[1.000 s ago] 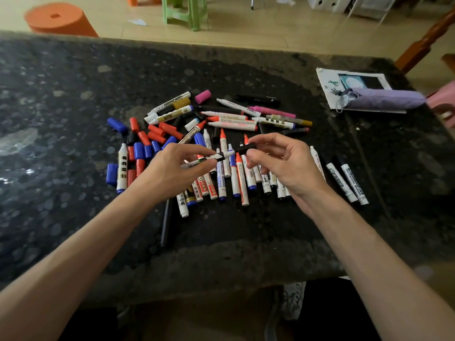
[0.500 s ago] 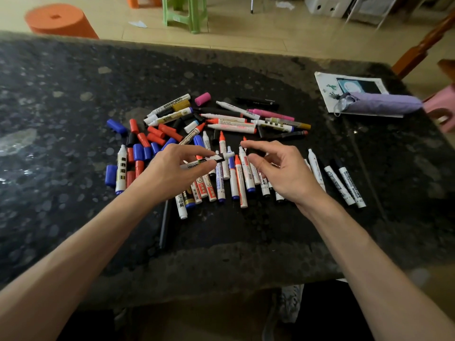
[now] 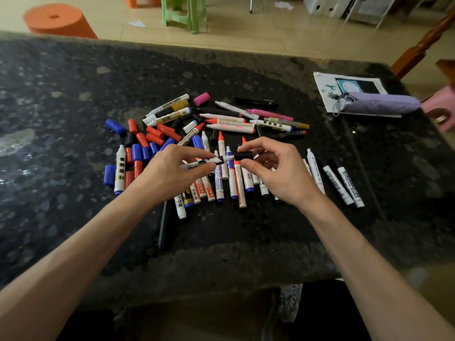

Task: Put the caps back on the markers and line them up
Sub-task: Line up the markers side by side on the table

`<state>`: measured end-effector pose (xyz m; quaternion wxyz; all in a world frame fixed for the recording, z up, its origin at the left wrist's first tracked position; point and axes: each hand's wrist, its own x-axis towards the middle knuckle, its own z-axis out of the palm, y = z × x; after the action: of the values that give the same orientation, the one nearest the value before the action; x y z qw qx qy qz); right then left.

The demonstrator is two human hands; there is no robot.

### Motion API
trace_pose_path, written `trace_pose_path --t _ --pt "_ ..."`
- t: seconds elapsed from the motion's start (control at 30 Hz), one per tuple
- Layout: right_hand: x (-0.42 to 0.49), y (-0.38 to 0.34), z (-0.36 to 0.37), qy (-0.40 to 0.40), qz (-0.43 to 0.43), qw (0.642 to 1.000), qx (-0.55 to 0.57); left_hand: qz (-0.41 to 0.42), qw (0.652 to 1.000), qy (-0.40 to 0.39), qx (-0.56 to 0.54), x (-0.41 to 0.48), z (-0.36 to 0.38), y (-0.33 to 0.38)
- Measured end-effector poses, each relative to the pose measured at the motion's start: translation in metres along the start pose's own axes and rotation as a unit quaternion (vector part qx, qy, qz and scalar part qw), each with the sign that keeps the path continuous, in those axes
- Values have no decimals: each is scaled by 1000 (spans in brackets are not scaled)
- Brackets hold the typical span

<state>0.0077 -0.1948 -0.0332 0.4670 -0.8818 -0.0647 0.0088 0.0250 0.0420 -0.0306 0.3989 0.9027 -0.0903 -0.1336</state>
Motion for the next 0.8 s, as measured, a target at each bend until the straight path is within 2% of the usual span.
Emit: trace_pose_path --t 0.23,0.5,0.7,0.8 --pt "-3 -3 6 -17 -16 999 -25 17 1000 -6 25 -1 4 4" --pt "-8 -7 19 28 -17 999 28 24 996 55 70 -7 6 5" --pt "-11 -7 26 42 -17 999 29 31 996 55 67 -7 8 5" --pt "-10 -7 24 43 2 995 88 44 998 41 29 -5 11 5"
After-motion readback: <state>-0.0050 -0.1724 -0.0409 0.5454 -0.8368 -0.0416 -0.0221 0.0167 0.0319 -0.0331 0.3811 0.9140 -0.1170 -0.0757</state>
